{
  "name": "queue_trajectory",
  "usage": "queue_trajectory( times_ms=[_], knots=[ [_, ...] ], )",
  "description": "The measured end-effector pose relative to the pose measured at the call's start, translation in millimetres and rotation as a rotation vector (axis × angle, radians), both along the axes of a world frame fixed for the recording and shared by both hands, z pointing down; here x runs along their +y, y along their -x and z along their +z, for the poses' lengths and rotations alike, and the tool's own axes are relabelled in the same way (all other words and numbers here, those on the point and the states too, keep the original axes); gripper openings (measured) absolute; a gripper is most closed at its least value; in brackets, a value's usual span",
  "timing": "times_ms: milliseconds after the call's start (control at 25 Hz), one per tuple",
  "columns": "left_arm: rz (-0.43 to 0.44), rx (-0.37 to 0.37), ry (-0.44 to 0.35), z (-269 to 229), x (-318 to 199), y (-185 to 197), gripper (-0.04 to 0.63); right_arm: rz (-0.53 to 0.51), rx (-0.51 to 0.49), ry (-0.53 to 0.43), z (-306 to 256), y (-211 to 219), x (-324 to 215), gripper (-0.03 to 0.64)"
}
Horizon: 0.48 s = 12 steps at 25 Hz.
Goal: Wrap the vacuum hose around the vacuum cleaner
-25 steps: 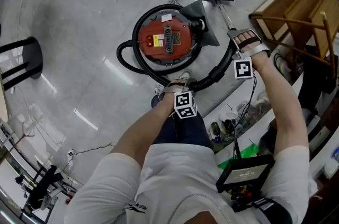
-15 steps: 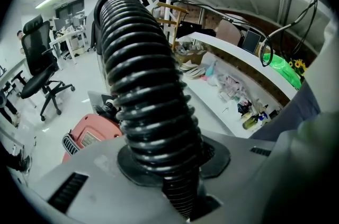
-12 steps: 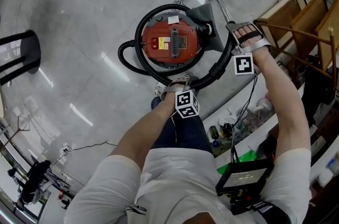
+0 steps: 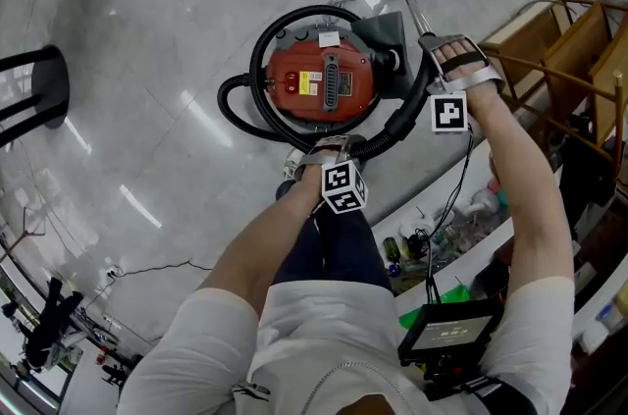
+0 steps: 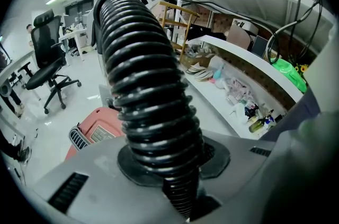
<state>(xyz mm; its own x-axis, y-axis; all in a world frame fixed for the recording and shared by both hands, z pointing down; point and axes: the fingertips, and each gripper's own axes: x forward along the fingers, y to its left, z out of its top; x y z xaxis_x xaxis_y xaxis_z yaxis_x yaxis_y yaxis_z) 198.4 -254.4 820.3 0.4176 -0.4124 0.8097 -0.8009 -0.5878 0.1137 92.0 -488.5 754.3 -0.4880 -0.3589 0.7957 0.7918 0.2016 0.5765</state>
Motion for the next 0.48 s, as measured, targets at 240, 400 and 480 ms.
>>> queue_trajectory(
  times_ms=[240,400,480],
  knots=[
    [0.047,-0.005,0.026,10.9,13.7,-6.0,0.097,0.041,0.041,0.012,21.4,-25.0,5.5,0.158],
    [0.044,-0.008,0.033,13.2,18.8,-7.4,0.095,0.105,0.012,0.035,25.3,-27.6,7.2,0.158],
    [0.036,-0.007,0.024,10.3,17.0,-6.2,0.093,0.161,-0.004,0.043,23.0,-28.6,2.6,0.158]
  ],
)
